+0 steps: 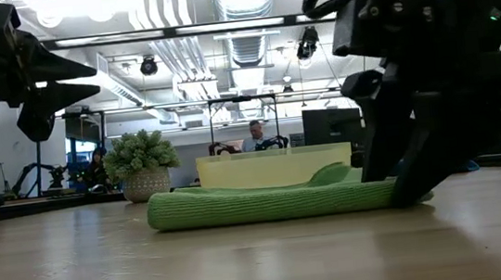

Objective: Fold microfiber towels
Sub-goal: Put the green towel into the yellow bin

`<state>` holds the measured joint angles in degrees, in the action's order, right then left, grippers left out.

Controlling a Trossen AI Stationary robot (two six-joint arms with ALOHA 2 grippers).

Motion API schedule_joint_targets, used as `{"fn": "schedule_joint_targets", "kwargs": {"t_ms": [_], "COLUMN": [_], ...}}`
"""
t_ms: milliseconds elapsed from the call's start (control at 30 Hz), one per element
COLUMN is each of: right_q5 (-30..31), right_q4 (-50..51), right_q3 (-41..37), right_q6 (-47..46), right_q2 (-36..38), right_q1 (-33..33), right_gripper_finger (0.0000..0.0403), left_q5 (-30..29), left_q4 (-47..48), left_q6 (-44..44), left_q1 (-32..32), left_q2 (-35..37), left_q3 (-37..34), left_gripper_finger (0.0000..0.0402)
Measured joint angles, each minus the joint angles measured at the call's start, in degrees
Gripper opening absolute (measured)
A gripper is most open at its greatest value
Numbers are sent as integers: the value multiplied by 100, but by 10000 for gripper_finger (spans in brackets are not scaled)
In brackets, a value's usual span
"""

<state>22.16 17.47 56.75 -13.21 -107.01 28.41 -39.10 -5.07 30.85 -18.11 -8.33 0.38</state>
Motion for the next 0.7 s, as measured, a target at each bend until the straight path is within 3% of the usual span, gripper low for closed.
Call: {"fn": "schedule_joint_targets", "kwargs": {"t_ms": [167, 600, 700], "right_q5": [409, 358, 356], "right_q4": [33, 109, 250], "right_q3": [-28, -5, 120], "right_q6": [2, 17, 17], "right_q2": [-8, -18, -30], "right_q1": [172, 233, 228], "right_gripper_finger": [170, 28, 13], "left_q5": [3, 8, 9], "left_q4": [2, 1, 2], "left_q6": [1, 0, 0], "left_q1": [0, 0, 0], "left_q2": [-169, -557, -634], "left_q3": [-3, -9, -9], "left_gripper_finger": [131, 132, 132]}}
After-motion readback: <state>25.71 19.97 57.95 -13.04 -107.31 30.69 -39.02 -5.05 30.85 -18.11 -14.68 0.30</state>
